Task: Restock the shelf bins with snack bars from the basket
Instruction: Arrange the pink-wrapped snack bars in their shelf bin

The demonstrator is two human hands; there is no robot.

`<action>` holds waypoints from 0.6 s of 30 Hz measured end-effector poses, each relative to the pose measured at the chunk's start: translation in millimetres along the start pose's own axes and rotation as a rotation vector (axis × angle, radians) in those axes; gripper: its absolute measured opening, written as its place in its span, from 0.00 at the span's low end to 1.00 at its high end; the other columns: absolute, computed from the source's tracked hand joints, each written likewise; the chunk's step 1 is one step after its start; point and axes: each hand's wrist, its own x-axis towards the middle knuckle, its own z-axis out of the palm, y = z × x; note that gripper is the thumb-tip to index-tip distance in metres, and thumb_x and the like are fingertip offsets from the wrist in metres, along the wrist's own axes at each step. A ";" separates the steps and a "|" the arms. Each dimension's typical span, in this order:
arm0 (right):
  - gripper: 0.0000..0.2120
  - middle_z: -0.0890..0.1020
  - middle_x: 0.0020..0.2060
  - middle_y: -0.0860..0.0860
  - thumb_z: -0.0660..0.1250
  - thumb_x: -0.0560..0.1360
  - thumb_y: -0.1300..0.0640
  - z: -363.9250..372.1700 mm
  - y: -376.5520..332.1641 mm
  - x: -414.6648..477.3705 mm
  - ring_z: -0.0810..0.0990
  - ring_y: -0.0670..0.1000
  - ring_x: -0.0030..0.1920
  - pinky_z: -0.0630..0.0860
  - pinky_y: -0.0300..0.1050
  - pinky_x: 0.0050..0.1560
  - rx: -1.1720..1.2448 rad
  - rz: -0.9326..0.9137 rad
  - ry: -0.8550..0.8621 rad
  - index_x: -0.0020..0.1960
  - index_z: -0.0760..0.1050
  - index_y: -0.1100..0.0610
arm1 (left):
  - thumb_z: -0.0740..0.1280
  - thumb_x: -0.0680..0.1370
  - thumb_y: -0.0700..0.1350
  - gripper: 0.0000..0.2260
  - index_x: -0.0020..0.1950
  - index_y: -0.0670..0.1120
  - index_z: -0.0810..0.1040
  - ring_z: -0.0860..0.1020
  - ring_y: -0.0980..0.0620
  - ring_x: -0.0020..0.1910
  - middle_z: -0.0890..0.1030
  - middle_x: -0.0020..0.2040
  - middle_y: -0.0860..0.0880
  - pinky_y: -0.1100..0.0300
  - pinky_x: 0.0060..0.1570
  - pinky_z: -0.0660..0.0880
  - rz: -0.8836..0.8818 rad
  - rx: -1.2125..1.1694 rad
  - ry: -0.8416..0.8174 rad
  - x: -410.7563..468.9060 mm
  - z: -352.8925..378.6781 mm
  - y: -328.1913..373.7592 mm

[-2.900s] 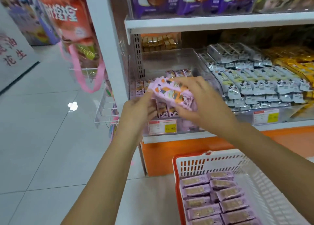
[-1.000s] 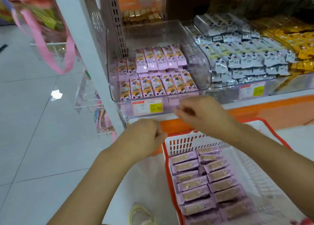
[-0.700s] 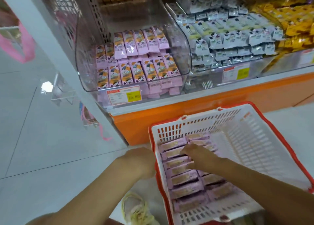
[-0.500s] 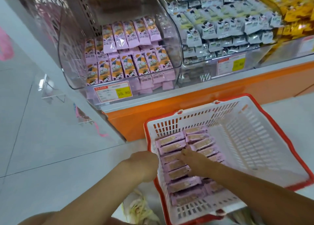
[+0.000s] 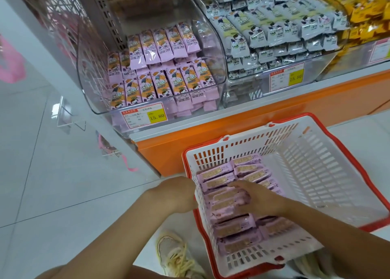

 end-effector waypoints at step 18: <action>0.24 0.71 0.63 0.71 0.59 0.81 0.55 -47.2 -148.5 -42.0 0.76 0.70 0.58 0.78 0.61 0.52 1.692 -0.211 -0.642 0.71 0.64 0.69 | 0.66 0.75 0.53 0.11 0.53 0.51 0.76 0.79 0.52 0.27 0.83 0.40 0.51 0.63 0.24 0.73 0.316 -1.087 0.678 -59.9 -65.0 1.3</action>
